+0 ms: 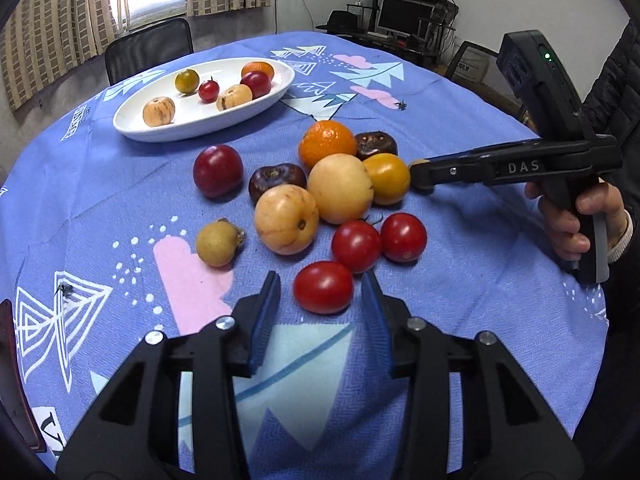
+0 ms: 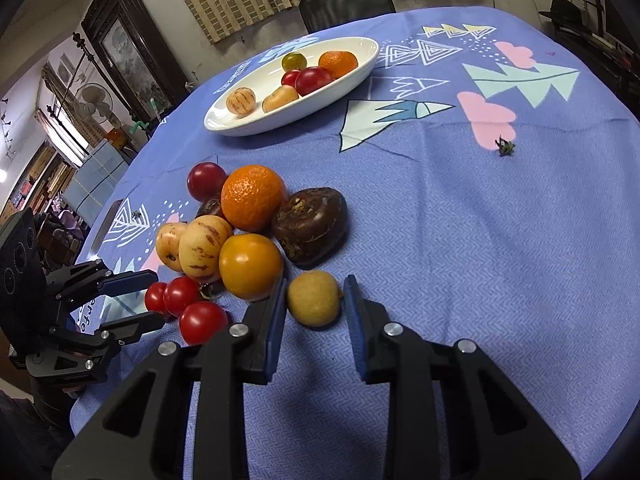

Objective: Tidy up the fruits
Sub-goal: 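Grasp the small yellow fruit with the right tool while the left tool grasps a cherry tomato, then carry the yellow fruit and cherry tomato to the white plate and release both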

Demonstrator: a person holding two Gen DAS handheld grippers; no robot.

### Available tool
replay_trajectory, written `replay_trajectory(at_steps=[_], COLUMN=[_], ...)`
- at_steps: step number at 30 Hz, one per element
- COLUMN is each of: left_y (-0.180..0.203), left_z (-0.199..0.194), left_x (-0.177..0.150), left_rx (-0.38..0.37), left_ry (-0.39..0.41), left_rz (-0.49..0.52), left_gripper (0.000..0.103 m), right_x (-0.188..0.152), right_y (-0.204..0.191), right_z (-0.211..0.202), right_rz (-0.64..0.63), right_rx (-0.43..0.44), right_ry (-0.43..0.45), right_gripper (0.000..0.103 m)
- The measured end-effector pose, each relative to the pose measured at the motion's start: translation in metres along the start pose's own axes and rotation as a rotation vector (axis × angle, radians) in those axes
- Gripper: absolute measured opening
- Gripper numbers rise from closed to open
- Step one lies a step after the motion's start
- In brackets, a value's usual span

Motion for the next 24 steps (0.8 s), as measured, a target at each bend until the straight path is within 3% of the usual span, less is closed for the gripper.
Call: replay_trajectory(at_steps=[7,12,24], left_y=[-0.0005,-0.0013,-0.0033], left_z=[0.0071,0.008,0.0044], left_x=[-0.0017,-0.0022,0.0009], left_rx=[0.01,-0.005,0.007], left_ry=[-0.019,-0.024,0.0], left_rz=[0.002,-0.005,-0.017], left_gripper=[0.042,0.033,0.033], right_x=[-0.0003,-0.0002,0.0], right_y=[-0.0003,-0.0002,-0.0073], right_z=[-0.0001,-0.0001,-0.002], right_rz=[0.001,0.0,-0.038], right_rx=[0.002,0.001,0.005], right_ry=[0.0,0.0,0.006], right_gripper=[0.029,0.029,0.029])
Point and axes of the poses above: each gripper's, at about its wrist camera, not at the fingertips, and z roughly the way its jaws point, y to its right, x to its top, the point moved 8 cm from there along z, roughly the way its jaws point, and after that the axes turned 12 degrees about -z, right-handed, at the moved point
